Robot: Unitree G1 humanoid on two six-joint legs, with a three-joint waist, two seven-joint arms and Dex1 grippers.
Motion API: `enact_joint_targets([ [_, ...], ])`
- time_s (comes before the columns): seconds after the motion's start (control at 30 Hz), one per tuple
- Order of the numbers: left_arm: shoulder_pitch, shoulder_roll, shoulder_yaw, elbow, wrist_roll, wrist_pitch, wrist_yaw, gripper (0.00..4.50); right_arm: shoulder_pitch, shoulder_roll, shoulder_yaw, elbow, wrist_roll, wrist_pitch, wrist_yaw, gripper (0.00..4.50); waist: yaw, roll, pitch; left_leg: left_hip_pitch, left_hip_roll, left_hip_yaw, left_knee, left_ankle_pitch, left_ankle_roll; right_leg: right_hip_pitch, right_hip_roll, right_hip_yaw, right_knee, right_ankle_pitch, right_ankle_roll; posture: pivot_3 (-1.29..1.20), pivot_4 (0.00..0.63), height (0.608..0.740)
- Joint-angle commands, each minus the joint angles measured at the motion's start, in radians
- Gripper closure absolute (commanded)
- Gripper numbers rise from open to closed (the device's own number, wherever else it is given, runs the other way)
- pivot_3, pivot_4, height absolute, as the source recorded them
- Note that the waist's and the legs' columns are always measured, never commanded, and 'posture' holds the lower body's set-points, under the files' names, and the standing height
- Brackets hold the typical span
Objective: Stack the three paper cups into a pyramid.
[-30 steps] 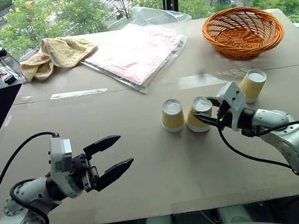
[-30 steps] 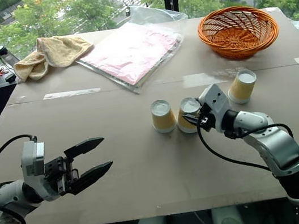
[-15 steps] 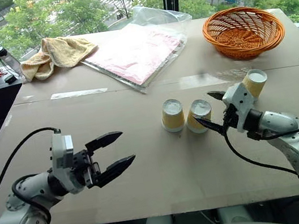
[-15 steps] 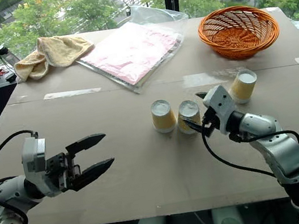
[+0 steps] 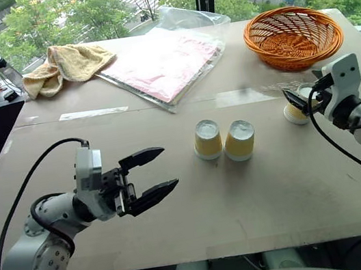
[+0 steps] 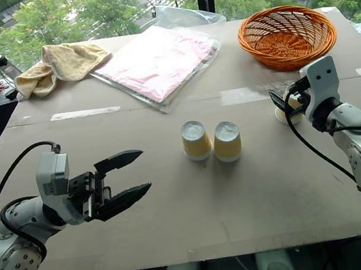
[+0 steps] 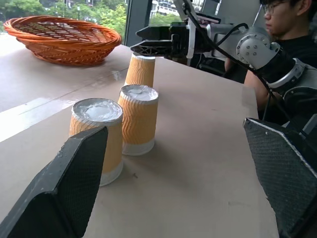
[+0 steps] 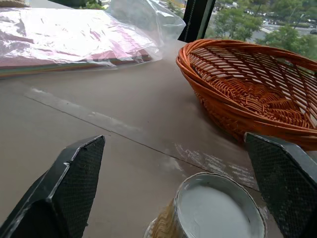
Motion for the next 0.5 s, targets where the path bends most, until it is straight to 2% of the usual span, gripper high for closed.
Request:
enact_joint_targets([
  [0.03,0.000,0.012,0.009,-0.051,-0.029,0.003,0.000,0.00,-0.027,0.022,-0.037,0.060,-0.011,-0.004,-0.026,0.03,-0.001,0.000,0.000,0.000,0.000,0.000,0.000,0.000,0.000,0.000,0.000,0.000,0.000,0.000,0.000,0.00,0.150,0.740],
  [0.23,0.009,0.009,0.012,-0.069,-0.033,0.002,0.009,0.00,-0.046,0.059,-0.053,0.125,-0.008,0.015,-0.050,0.03,0.000,0.000,0.000,0.000,0.000,0.000,0.000,0.000,0.000,0.000,0.000,0.000,0.000,-0.002,-0.003,0.00,0.150,0.740],
  [0.33,0.010,0.008,0.012,-0.071,-0.035,0.000,0.012,0.00,-0.047,0.068,-0.059,0.131,-0.008,0.012,-0.049,0.90,0.000,0.000,0.000,0.001,0.000,0.000,0.001,0.000,0.000,0.000,0.000,0.000,0.001,-0.001,-0.002,0.00,0.150,0.740],
  [0.43,0.011,-0.002,0.014,-0.074,-0.052,0.004,0.023,0.00,-0.043,0.067,-0.063,0.109,-0.005,-0.007,-0.027,2.21,0.000,0.000,0.000,0.000,0.000,0.000,0.000,0.000,0.000,0.000,0.000,0.000,0.000,-0.001,-0.001,0.00,0.150,0.740],
  [0.5,0.013,-0.010,0.015,-0.074,-0.068,0.010,0.037,0.00,-0.039,0.059,-0.067,0.087,0.001,-0.015,-0.009,2.31,0.000,0.001,0.000,0.000,0.000,0.000,0.000,0.000,0.000,0.000,0.000,0.000,0.000,0.000,0.000,0.00,0.150,0.740],
])
